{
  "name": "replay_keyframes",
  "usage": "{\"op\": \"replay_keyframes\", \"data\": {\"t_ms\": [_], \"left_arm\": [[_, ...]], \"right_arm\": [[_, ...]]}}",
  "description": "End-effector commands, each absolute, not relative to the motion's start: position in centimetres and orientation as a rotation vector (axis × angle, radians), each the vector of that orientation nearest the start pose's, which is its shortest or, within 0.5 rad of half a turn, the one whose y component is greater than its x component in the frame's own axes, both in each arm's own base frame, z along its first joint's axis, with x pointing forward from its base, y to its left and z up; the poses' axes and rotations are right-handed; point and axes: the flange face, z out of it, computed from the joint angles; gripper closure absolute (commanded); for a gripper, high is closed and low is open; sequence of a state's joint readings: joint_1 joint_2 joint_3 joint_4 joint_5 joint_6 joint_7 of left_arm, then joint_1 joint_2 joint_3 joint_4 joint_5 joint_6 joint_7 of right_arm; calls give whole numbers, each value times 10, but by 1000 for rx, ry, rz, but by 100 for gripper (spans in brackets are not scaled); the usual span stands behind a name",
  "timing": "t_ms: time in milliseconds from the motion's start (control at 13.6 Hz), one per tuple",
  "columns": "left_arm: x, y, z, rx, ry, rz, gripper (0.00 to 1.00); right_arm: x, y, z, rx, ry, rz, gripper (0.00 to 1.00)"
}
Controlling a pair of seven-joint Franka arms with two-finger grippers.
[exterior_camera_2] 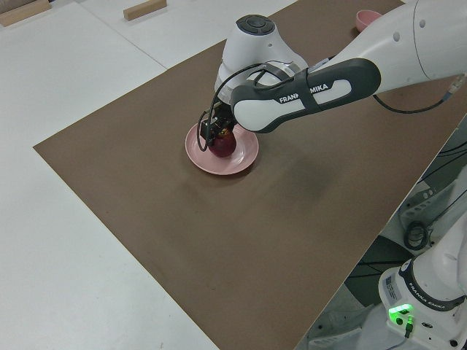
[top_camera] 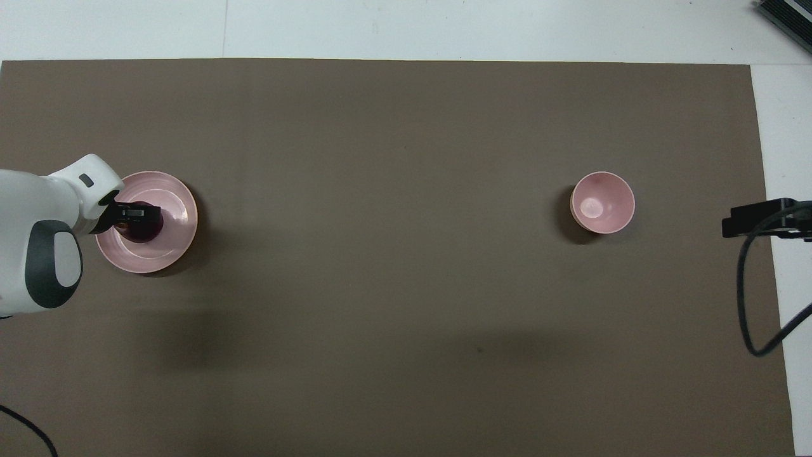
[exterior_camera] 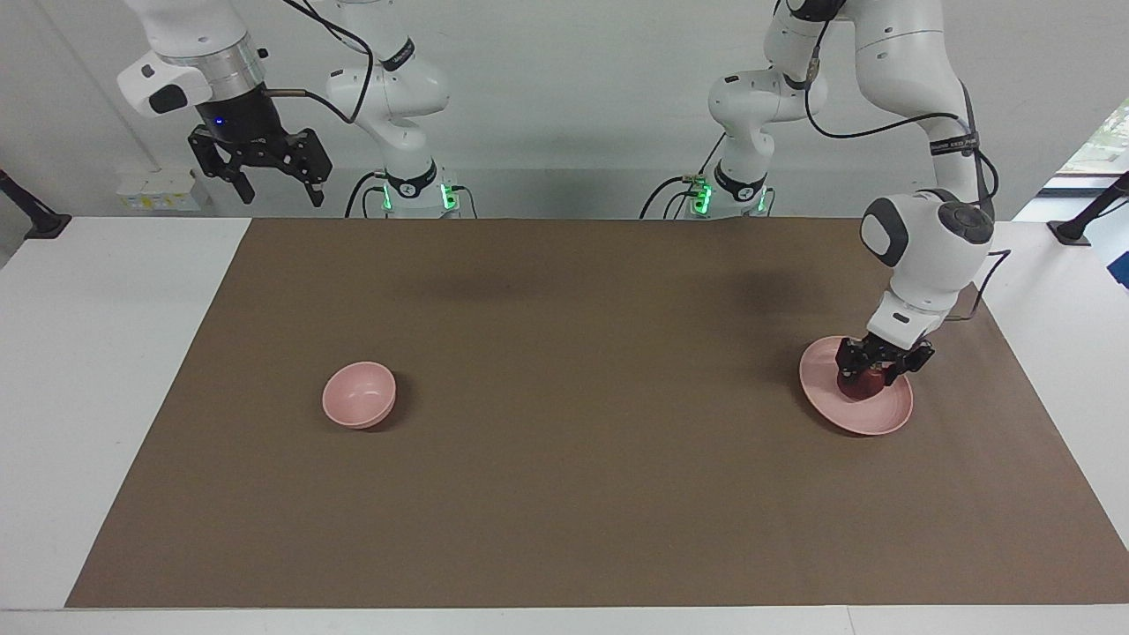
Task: Move apple from plate to bowl
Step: 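Close the left gripper on the red apple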
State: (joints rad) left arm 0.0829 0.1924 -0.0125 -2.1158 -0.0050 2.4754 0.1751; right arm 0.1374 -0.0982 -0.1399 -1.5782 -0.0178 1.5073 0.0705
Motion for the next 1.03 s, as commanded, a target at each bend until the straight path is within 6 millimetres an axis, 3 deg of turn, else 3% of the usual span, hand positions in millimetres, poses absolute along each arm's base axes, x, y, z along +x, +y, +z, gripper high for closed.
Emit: {"op": "replay_keyframes", "data": {"t_ms": [0,514,807,954], "left_arm": [[583,42,340,-3106,176,-276,100],[580,25,376,-3110,195,-292,100],[585,-14,428,-3295,89,-316,100],[584,-30,444,-3391,55,-297,100]], "right_arm": [[515,-9,668,-3119,85,-48,0],[515,-10,668,-3119,87,-48,0],[515,-10,668,-3119,87,-48,0],[515,-10,668,-3119,87,-48,0]]}}
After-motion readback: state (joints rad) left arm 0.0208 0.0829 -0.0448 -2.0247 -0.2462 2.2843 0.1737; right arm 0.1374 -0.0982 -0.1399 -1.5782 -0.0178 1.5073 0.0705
